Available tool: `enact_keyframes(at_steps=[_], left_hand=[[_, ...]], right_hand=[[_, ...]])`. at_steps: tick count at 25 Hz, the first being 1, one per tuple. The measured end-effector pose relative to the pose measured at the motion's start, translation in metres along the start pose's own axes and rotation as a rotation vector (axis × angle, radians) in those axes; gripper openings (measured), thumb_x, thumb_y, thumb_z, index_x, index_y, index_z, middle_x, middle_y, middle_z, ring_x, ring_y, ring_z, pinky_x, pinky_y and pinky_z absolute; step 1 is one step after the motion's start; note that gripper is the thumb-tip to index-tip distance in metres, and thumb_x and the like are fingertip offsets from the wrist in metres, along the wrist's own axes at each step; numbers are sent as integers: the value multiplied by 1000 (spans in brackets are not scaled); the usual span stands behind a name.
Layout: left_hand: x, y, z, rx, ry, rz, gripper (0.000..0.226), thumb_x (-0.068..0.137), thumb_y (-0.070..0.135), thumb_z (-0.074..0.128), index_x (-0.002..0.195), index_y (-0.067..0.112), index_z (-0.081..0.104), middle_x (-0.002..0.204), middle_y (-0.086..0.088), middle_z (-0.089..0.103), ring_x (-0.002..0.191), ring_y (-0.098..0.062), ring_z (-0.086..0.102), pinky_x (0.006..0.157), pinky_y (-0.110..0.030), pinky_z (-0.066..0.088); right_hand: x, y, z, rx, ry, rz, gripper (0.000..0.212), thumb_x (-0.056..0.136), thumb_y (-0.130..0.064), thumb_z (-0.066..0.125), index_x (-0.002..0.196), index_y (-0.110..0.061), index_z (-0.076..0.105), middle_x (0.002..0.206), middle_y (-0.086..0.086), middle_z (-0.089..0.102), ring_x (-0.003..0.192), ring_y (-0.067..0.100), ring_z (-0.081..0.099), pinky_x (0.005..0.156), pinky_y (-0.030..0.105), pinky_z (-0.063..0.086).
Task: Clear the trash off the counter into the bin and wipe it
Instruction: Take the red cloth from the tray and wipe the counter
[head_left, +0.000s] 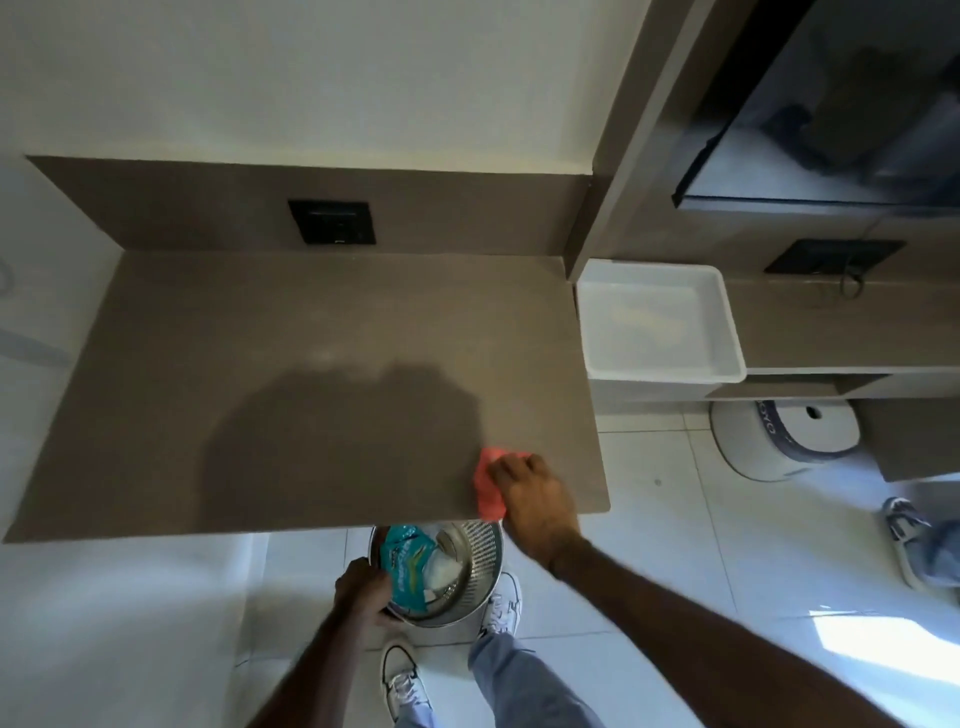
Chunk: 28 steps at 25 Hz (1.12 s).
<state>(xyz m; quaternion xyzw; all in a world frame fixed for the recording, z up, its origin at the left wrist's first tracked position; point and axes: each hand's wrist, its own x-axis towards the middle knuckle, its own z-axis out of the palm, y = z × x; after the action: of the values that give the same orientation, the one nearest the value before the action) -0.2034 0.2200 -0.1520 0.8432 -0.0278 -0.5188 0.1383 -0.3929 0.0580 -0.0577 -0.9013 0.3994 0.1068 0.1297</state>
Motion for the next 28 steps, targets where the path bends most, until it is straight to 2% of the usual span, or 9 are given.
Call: enact_keyframes(at_steps=[2,5,9,12,15,17,20,24,28], left_hand=[[-2,-3,-9,-16,-18,13,25,95,7,61,115,-7,59,113,-35,70,66,-46,78,66,-56,67],[-2,-11,-20,-29,-28,20,26,96,5,58,118,-9,57,115,-36,69,62,-48,77,65,-57,67],[-10,-22,-32,-41,-35,39,28,98,6,56,121,-9,57,121,-36,67,64,-49,77,62,-57,66],[-17,-32,-42,-45,-44,56,30,97,9,59,122,-8,57,120,-34,69,64,-46,78,63,-56,67],[-24,-42,-49,-23,-27,75,30,97,10,59,121,-8,59,116,-33,71,66,-45,78,57,-56,66],[-30,-46,-52,-29,-25,94,29,98,7,58,122,-8,58,118,-33,70,70,-47,78,57,-57,66],[-35,-50,-58,-24,-35,99,29,99,7,58,124,-8,57,119,-33,70,74,-47,78,59,-56,66],[-35,-58,-62,5,-49,101,31,98,12,62,123,-6,58,115,-30,73,72,-41,80,59,-54,67],[-31,-64,-56,39,-38,116,30,98,12,62,122,-5,59,111,-30,73,69,-41,79,60,-55,67]], right_hand=[[-22,-33,1,198,-9,-26,25,90,-39,56,110,-26,64,107,1,71,92,26,65,71,35,58],[-21,-51,-15,592,-2,115,30,86,-45,60,98,-20,72,87,-1,77,73,20,70,62,23,55],[-6,-12,-38,499,372,453,31,81,-33,66,102,-11,73,95,11,71,79,27,65,67,26,47],[-9,-10,-27,224,112,563,33,84,-32,65,107,-9,69,105,16,66,94,36,64,81,37,54],[-15,-53,-9,181,34,395,27,86,-35,62,99,-11,68,99,11,69,89,31,66,76,36,58],[-15,-77,-8,392,-35,330,25,89,-34,59,90,-12,70,90,8,72,80,28,67,73,34,57],[-6,-83,-15,982,-167,530,14,87,-14,57,86,-15,71,80,4,69,73,23,63,74,36,56],[8,-49,-27,1100,84,734,12,80,-13,65,90,-12,72,84,11,69,79,28,65,72,37,53],[-8,-12,-37,689,294,901,52,73,-44,74,114,-13,68,111,12,69,105,34,66,84,40,54]])
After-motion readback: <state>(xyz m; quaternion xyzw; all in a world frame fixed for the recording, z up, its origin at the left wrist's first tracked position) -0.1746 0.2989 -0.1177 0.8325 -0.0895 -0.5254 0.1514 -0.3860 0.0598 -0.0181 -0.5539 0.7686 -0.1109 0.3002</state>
